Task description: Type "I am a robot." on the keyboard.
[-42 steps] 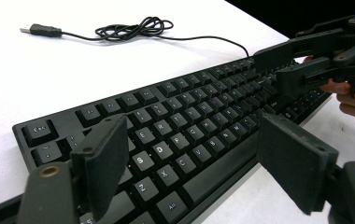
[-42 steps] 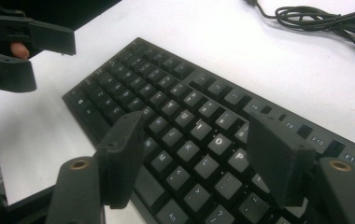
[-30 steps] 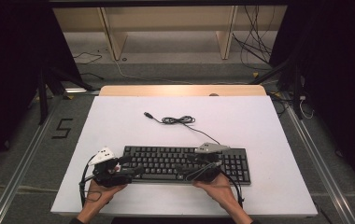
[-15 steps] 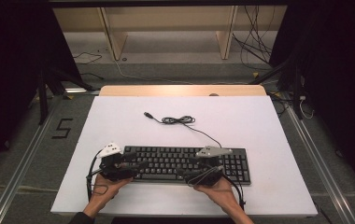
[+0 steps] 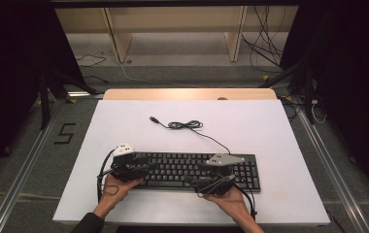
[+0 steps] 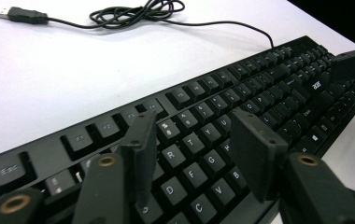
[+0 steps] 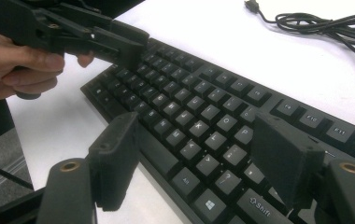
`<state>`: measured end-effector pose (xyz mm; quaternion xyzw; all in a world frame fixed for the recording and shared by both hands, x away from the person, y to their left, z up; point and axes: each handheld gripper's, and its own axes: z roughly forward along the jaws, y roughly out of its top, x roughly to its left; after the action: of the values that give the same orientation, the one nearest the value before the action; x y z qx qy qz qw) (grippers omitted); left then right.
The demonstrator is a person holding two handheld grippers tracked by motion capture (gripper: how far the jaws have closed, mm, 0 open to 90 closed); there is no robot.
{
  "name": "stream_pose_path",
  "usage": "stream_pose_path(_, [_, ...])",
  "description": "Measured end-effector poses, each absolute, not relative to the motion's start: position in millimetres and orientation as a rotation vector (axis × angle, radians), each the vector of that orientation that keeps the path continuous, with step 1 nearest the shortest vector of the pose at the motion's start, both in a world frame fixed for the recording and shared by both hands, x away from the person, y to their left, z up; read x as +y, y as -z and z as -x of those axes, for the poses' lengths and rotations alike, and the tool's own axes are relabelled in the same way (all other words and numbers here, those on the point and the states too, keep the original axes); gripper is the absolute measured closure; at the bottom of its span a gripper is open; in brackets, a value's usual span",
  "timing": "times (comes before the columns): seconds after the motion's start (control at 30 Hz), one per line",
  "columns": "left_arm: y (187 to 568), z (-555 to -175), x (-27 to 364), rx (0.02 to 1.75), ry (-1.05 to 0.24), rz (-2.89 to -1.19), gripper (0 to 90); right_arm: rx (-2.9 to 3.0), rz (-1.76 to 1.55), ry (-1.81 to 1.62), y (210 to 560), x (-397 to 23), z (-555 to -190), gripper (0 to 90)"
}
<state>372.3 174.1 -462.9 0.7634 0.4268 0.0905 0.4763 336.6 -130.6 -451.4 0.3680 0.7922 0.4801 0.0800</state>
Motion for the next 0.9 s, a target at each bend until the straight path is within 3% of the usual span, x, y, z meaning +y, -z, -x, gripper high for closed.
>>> stream_pose_path(0.53, [470, -386, 149, 0.987, -0.213, -2.015, 85.9, 2.377, -1.09, -1.432, 453, -131, -333, 33.6])
stream_pose_path(0.9, [474, -391, 142, 0.999, -0.226, -2.058, 88.9, 2.374, -1.087, -1.433, 452, -133, -333, 33.6])
